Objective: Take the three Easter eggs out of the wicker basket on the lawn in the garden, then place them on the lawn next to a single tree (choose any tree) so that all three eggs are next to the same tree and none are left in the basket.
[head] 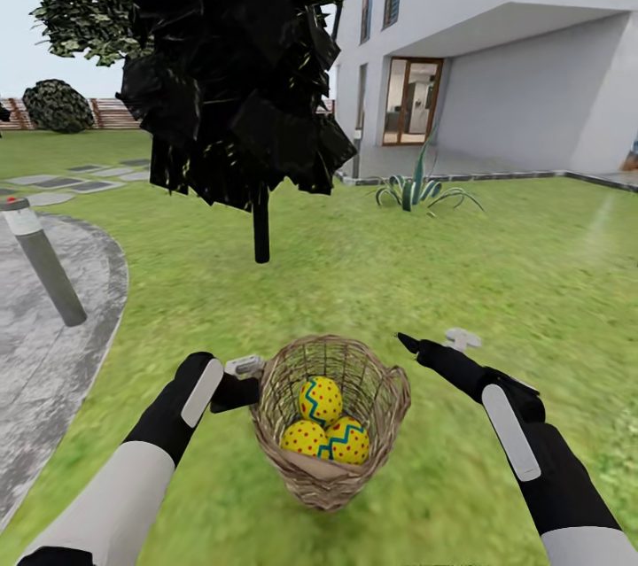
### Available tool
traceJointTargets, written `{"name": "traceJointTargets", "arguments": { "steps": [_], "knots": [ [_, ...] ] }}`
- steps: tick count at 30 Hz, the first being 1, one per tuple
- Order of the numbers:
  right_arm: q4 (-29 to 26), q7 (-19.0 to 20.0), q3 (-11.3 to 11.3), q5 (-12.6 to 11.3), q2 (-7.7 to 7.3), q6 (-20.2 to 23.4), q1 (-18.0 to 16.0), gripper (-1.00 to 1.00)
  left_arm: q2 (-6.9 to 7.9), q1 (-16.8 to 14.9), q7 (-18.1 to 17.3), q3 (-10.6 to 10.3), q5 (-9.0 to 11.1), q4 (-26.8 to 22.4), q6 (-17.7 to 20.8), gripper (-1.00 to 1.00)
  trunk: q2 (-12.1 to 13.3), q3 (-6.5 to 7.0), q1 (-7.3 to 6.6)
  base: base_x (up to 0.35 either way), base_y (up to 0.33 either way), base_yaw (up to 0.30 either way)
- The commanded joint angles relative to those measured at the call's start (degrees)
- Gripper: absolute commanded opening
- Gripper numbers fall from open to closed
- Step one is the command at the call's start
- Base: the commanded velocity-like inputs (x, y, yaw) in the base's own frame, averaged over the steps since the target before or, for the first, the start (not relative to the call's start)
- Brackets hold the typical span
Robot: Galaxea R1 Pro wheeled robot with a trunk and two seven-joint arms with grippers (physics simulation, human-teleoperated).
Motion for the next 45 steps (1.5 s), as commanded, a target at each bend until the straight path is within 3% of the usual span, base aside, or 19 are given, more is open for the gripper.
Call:
{"name": "traceJointTargets", "arguments": {
  "steps": [1, 12, 15, 18, 32, 45],
  "knots": [
    [-0.03, 0.2, -0.12, -0.03, 0.01, 0.33, -0.03, 1.0, -0.02, -0.03, 0.64, -0.09, 1.62, -0.05, 0.01, -1.0, -0.02, 0.02, -0.01, 0.0, 0.0, -0.227],
    [-0.03, 0.2, -0.14, -0.04, 0.01, 0.33, -0.03, 1.0, -0.02, -0.03, 0.64, -0.09, 1.64, -0.12, 0.01, -1.0, -0.02, 0.71, -0.01, 0.0, 0.0, -0.215],
    [-0.16, 0.57, -0.17, -0.12, -0.05, 0.33, -0.03, 1.0, -0.02, -0.09, 0.64, -0.09, 1.64, -0.21, 0.01, -1.0, -0.02, 0.73, -0.01, 0.0, 0.0, -0.016],
    [-0.25, 0.64, -1.61, -0.18, 0.01, 0.33, -0.03, 1.0, -0.03, -0.11, 0.64, -0.09, 1.64, -0.29, 0.01, -1.0, -0.02, 0.73, -0.01, 0.0, 0.0, 0.0],
    [-0.49, 0.7, -1.65, -0.34, 0.01, 0.43, -0.03, 1.0, 0.05, -0.12, 0.64, -0.09, 1.64, -0.27, 0.01, -1.0, -0.02, 0.73, -0.01, 0.0, 0.0, 0.0],
    [-0.49, 0.64, -1.65, -0.18, 0.01, 0.41, -0.03, 1.0, -0.03, -0.12, 0.56, -0.09, 1.64, -0.39, 0.01, -1.0, -0.02, 1.3, -0.01, 0.0, 0.0, -0.23]
  ]
}}
